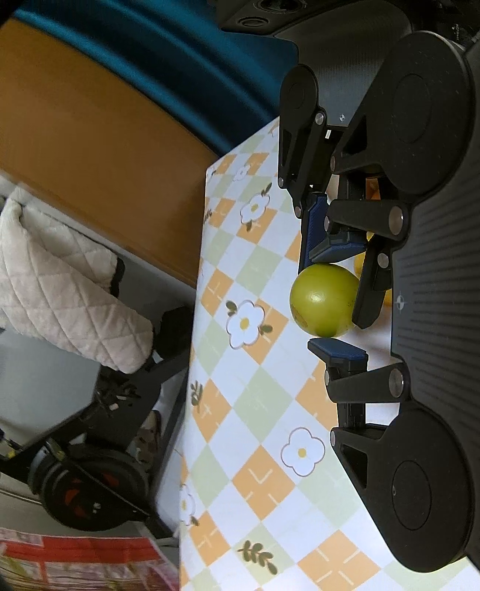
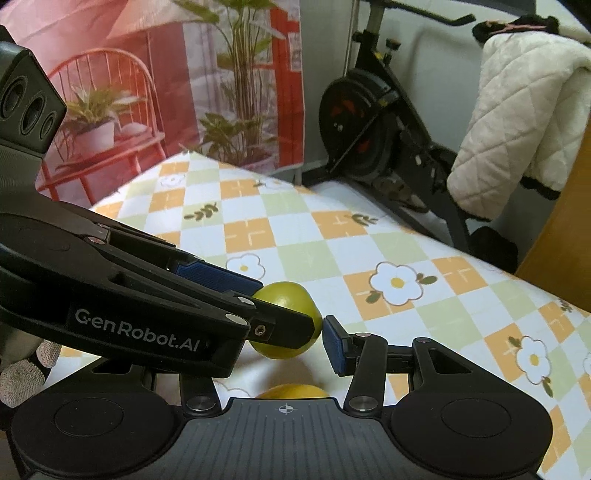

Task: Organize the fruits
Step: 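Lower the green lime onto the plate and open the left gripper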

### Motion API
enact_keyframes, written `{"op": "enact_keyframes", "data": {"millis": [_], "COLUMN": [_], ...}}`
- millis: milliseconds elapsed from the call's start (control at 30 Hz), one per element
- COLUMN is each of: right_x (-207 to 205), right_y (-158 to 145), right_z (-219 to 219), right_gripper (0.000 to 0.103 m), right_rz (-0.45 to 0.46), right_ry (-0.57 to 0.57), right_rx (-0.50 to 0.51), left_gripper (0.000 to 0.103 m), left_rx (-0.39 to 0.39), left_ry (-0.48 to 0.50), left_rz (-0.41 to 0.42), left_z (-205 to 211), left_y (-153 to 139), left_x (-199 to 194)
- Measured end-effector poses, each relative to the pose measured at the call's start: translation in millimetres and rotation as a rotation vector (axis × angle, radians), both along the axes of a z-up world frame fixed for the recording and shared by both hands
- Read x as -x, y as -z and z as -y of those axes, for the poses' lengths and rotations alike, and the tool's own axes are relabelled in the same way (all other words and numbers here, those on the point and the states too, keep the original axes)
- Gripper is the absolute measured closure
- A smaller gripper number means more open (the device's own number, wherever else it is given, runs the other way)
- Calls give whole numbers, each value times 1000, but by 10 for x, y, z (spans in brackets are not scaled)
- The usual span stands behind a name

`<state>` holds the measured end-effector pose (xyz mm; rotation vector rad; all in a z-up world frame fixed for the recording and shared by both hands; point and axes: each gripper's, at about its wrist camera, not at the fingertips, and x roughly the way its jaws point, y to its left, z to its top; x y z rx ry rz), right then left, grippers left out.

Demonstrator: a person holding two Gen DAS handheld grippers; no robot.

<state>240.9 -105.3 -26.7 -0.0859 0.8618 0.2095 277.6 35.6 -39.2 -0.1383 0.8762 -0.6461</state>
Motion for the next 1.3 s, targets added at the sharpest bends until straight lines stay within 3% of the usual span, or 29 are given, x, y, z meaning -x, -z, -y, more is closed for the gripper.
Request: {"op": "enact_keyframes", "data": {"millis": [233,667,1300], "right_x": [321,983,1634], "right_y": [-243,-427,-158], "right_z": [77,486,1149], "right_gripper": [60,60,60], "right_rz": [54,100,73], "right_ry": [28,105,259], "right_rx": [-15,-33,-78], "left_gripper": [56,56,58], "left_rx": [-21,-39,-89], "left_ry": [27,104,240], "left_rz": [44,77,52], "left_z": [166,678,1455], "left_y": [-220,-333,-85], "left_x": [232,669,1013]}}
